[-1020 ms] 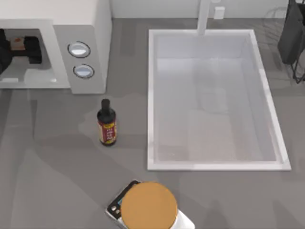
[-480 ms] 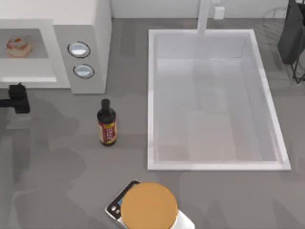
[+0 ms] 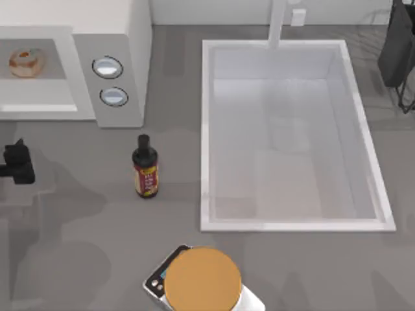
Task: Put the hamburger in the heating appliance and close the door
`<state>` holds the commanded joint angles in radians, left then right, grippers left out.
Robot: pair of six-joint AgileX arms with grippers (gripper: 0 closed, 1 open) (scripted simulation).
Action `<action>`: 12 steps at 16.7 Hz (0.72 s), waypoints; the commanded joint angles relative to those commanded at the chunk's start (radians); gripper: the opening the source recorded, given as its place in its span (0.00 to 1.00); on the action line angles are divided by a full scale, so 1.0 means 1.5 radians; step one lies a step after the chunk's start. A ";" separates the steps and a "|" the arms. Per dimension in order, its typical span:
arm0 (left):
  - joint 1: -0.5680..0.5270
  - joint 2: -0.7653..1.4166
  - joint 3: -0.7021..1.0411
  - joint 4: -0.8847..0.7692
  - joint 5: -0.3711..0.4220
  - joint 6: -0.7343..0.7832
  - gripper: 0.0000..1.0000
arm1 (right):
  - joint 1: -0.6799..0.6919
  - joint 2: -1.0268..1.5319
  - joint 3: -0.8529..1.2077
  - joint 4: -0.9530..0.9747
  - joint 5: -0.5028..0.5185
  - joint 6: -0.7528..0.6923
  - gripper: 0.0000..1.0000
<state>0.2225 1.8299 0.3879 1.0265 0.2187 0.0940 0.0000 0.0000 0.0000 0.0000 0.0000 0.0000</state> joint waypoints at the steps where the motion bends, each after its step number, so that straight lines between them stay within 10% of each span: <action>1: 0.000 0.000 0.000 0.000 0.000 0.000 1.00 | 0.000 0.000 0.000 0.000 0.000 0.000 1.00; 12: -0.004 -0.204 0.066 -0.304 -0.004 -0.003 1.00 | 0.000 0.000 0.000 0.000 0.000 0.000 1.00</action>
<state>0.2166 1.5241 0.4863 0.5709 0.2124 0.0896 0.0000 0.0000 0.0000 0.0000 0.0000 0.0000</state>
